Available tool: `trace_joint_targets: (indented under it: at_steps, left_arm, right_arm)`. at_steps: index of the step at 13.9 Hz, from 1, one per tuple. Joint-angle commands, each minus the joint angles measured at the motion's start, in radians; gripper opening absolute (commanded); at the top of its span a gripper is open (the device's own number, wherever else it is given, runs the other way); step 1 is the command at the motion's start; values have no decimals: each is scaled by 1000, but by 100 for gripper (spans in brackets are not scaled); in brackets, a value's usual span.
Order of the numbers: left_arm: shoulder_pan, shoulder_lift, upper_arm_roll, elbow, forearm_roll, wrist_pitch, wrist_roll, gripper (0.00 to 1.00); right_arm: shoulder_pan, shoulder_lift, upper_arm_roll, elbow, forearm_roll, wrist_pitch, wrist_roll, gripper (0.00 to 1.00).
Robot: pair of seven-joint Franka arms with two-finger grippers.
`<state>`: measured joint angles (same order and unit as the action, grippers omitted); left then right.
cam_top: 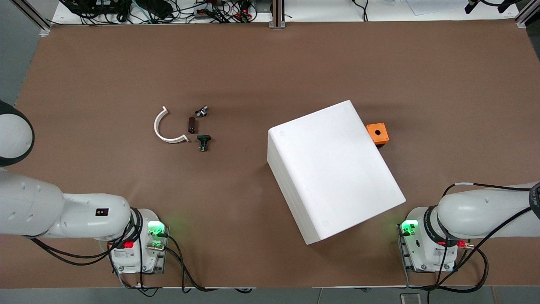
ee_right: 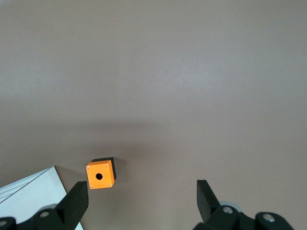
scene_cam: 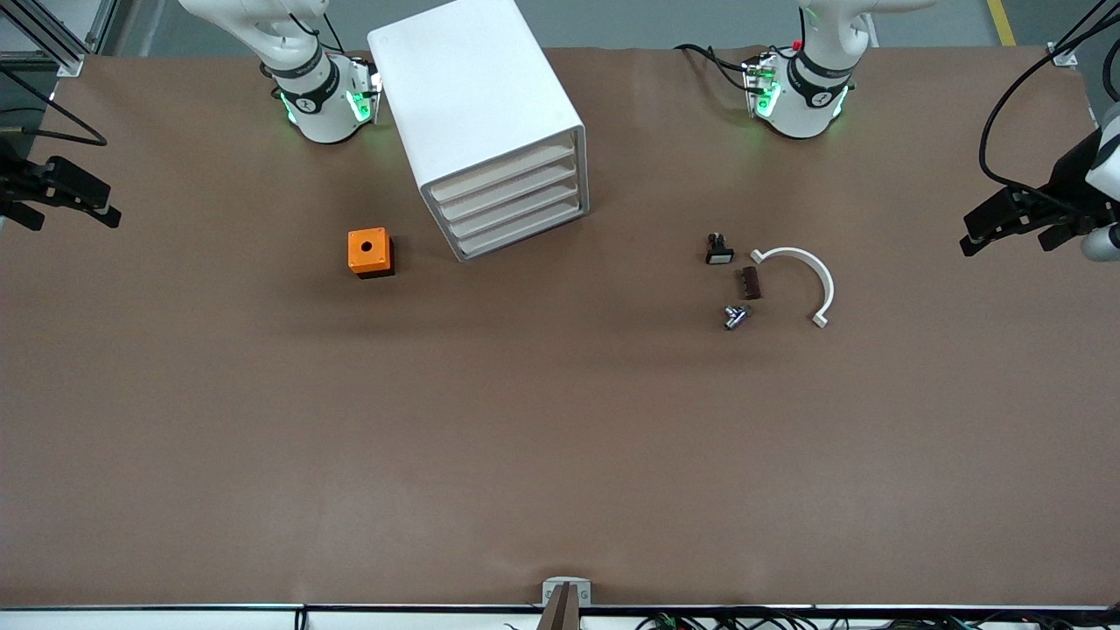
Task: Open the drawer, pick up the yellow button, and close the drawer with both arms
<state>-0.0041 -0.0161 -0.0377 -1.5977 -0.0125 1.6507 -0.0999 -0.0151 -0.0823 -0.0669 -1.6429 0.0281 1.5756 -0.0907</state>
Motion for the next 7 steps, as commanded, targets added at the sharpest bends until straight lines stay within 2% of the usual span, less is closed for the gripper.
trace_joint_targets:
  at_steps: [1, 7]
  left_arm:
    - [-2, 8, -1, 22, 6, -17, 11, 99]
    - [15, 24, 2, 18, 2, -19, 12, 99]
  right_arm:
    - [-9, -14, 6, -6, 15, -6, -3, 100]
    - [-6, -13, 6, -6, 3, -16, -4, 100]
